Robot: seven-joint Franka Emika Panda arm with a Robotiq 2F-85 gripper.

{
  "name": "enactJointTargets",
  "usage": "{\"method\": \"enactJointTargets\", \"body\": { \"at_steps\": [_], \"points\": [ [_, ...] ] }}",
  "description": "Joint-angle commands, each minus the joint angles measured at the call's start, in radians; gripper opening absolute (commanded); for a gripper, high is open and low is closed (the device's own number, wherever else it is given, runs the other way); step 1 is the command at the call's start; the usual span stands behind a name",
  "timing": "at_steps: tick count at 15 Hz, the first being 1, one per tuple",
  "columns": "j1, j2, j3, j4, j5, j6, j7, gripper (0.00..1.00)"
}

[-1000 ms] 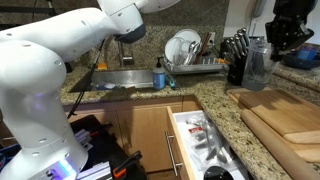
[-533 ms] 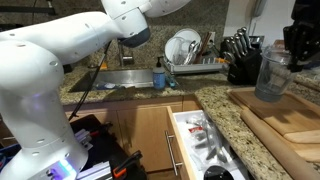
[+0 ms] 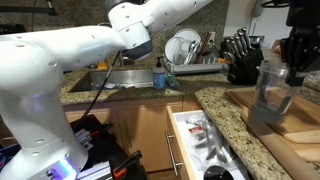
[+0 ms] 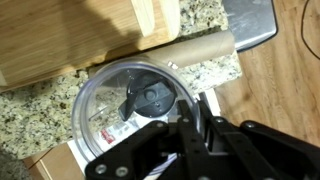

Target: Put the soap bottle in front of the sink and the cup in front of the drawer

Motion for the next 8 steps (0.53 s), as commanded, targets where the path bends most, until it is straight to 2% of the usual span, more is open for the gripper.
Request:
{"method": "enactJointTargets", "body": {
  "at_steps": [1, 5, 8],
  "points": [
    [-0.025, 0.016, -0.061, 0.043, -0.115, -0.044, 0.0, 0.01],
    [-0.073, 0.001, -0.085, 0.146, -0.192, -0.16, 0.0, 0.01],
    [-0.11, 0.001, -0.115, 0.171, -0.117, -0.267, 0.0, 0.01]
  ]
}}
